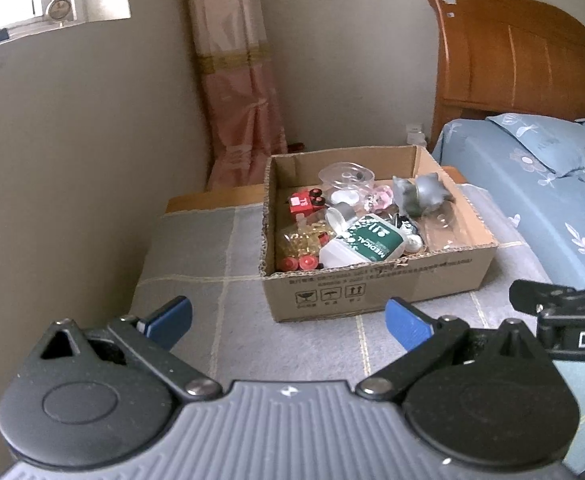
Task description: Organize rigid objects
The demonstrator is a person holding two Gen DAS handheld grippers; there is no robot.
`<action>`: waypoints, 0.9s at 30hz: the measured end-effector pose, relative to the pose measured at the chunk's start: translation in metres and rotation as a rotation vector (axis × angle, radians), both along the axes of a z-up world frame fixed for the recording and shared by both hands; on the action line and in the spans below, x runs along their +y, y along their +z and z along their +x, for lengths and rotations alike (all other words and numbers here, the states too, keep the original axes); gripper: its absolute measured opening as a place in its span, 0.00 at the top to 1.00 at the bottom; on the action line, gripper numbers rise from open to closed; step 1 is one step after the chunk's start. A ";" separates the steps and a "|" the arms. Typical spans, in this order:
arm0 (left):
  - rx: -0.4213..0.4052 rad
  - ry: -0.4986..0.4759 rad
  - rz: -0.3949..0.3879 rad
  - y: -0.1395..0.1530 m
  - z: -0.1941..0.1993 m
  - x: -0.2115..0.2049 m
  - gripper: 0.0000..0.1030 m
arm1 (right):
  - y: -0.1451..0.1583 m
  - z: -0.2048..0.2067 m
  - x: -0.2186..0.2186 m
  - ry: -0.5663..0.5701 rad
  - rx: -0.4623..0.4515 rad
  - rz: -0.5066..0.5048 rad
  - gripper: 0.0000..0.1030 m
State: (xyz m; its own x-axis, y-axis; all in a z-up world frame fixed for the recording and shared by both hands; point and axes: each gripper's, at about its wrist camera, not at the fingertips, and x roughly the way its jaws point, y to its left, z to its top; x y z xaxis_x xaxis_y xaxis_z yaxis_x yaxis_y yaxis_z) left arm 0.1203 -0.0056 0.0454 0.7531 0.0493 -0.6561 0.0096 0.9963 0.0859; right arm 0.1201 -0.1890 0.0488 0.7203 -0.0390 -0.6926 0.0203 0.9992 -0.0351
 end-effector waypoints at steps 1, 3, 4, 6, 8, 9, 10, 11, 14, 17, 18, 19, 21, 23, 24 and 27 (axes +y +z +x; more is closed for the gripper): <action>0.001 0.004 0.000 0.000 -0.001 0.000 0.01 | 0.000 -0.001 0.000 0.001 0.000 0.001 0.00; 0.005 0.009 -0.002 0.002 -0.003 0.000 0.01 | 0.001 -0.002 0.000 0.001 -0.004 0.006 0.00; 0.006 0.011 -0.004 0.002 -0.004 0.000 0.01 | 0.001 -0.003 0.000 0.000 -0.004 0.007 0.00; 0.009 0.015 -0.007 0.004 -0.005 -0.001 0.01 | 0.001 -0.003 0.000 -0.002 -0.006 0.007 0.00; 0.009 0.016 -0.010 0.005 -0.006 -0.001 0.01 | 0.001 -0.003 -0.001 -0.001 -0.005 0.012 0.00; 0.011 0.016 -0.009 0.004 -0.006 -0.001 0.01 | 0.001 -0.003 -0.001 -0.002 -0.006 0.013 0.00; 0.013 0.018 -0.009 0.004 -0.005 -0.002 0.01 | 0.001 -0.003 -0.001 -0.003 -0.006 0.013 0.00; 0.015 0.018 -0.009 0.004 -0.006 -0.002 0.01 | 0.001 -0.003 -0.001 -0.003 -0.006 0.013 0.00; 0.019 0.016 -0.009 0.005 -0.006 -0.004 0.01 | 0.001 -0.004 -0.002 -0.004 -0.008 0.018 0.00; 0.019 0.018 -0.009 0.005 -0.007 -0.004 0.01 | 0.001 -0.004 -0.003 -0.004 -0.009 0.022 0.00; 0.019 0.017 -0.009 0.005 -0.007 -0.004 0.01 | 0.001 -0.004 -0.003 -0.004 -0.009 0.024 0.00; 0.020 0.016 -0.009 0.005 -0.007 -0.004 0.01 | 0.001 -0.004 -0.004 -0.004 -0.009 0.025 0.00; 0.019 0.016 -0.008 0.005 -0.007 -0.004 0.01 | 0.001 -0.004 -0.004 -0.004 -0.010 0.027 0.00; 0.017 0.016 -0.007 0.005 -0.008 -0.005 0.01 | 0.001 -0.004 -0.004 -0.002 -0.010 0.029 0.00; 0.017 0.017 -0.007 0.005 -0.008 -0.005 0.01 | 0.001 -0.004 -0.004 -0.003 -0.011 0.028 0.00; 0.017 0.017 -0.007 0.005 -0.007 -0.005 0.01 | 0.001 -0.004 -0.005 -0.003 -0.010 0.030 0.00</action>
